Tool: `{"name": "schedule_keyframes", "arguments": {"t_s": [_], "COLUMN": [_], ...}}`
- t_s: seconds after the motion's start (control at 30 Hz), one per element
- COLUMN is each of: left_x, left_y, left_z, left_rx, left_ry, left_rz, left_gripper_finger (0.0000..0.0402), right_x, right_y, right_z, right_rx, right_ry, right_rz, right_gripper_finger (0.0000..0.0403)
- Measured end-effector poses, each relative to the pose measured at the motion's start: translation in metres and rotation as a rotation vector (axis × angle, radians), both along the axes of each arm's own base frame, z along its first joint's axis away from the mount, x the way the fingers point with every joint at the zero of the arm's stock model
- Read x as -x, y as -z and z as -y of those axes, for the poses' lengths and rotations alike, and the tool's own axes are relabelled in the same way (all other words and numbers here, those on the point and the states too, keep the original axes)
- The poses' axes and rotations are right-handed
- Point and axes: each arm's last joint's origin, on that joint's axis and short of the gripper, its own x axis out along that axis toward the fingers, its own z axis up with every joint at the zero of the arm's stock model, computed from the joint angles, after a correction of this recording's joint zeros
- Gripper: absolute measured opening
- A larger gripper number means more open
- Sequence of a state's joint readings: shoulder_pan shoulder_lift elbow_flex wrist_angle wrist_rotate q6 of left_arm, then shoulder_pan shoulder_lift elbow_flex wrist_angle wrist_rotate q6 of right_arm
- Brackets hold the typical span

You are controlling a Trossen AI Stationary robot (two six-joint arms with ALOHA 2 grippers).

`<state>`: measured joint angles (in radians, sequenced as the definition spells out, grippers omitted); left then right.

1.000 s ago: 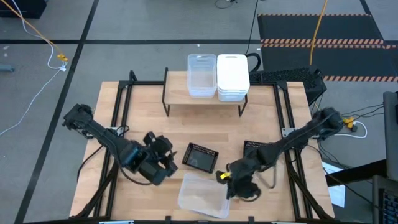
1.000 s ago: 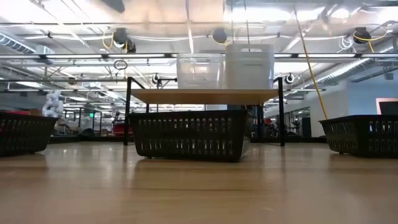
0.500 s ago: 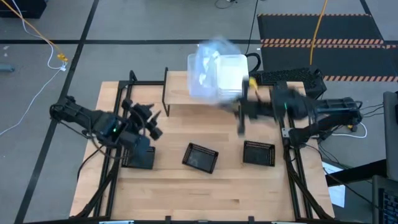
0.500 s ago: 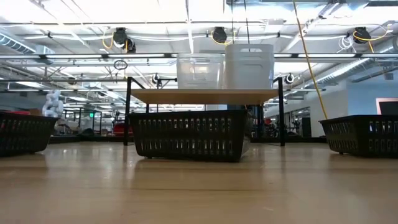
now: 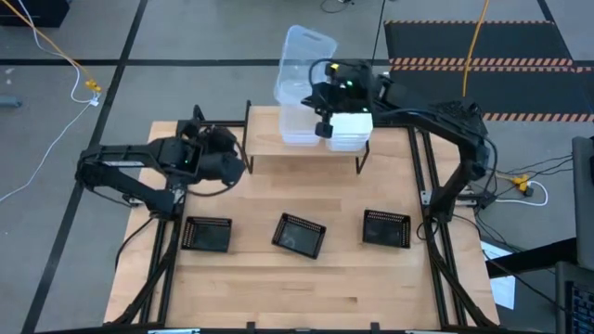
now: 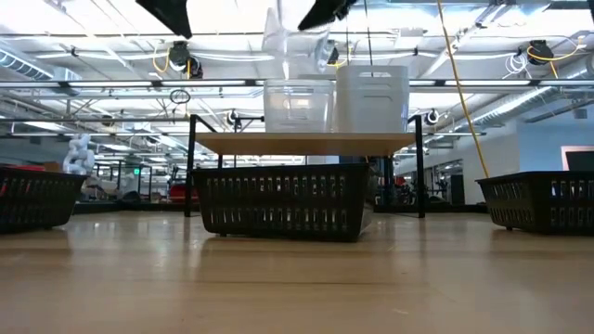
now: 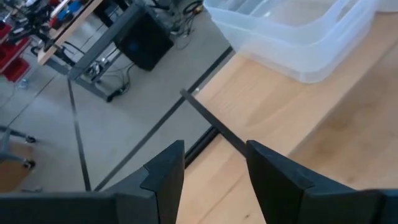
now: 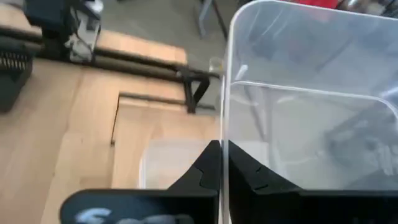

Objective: Stack baskets on shelf by color
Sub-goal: Stack the transparent bin on top of the transparent bins on the shelf

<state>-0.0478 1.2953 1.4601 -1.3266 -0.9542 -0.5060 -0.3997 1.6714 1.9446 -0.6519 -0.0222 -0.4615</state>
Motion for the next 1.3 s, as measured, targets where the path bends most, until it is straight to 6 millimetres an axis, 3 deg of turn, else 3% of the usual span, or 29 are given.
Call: {"name": "schedule_keyframes", "arguments": {"t_s": [0.33,0.9,1.07,1.3], "left_x": [-0.002,-0.004,-0.004,-0.004], "left_y": [-0.001,-0.001,-0.001,0.0], "left_z": [-0.005,-0.003,-0.003,-0.003], "left_rx": [0.012,0.037,0.047,0.055], "left_ry": [-0.019,0.004,0.005,0.002], "left_rz": [0.024,0.041,0.044,0.052], "left_gripper_finger": [0.0175,0.0175,0.0175,0.0175], "right_x": [0.001,0.005,0.006,0.009], "right_y": [0.029,0.048,0.05,0.047], "right_z": [0.028,0.023,0.023,0.021], "right_rx": [-0.157,-0.339,-0.389,-0.407], "right_ry": [-0.026,-0.065,-0.034,-0.019], "right_rz": [-0.126,-0.212,-0.22,-0.214], "right_gripper_finger": [0.0,0.0001,0.0026,0.0097]}}
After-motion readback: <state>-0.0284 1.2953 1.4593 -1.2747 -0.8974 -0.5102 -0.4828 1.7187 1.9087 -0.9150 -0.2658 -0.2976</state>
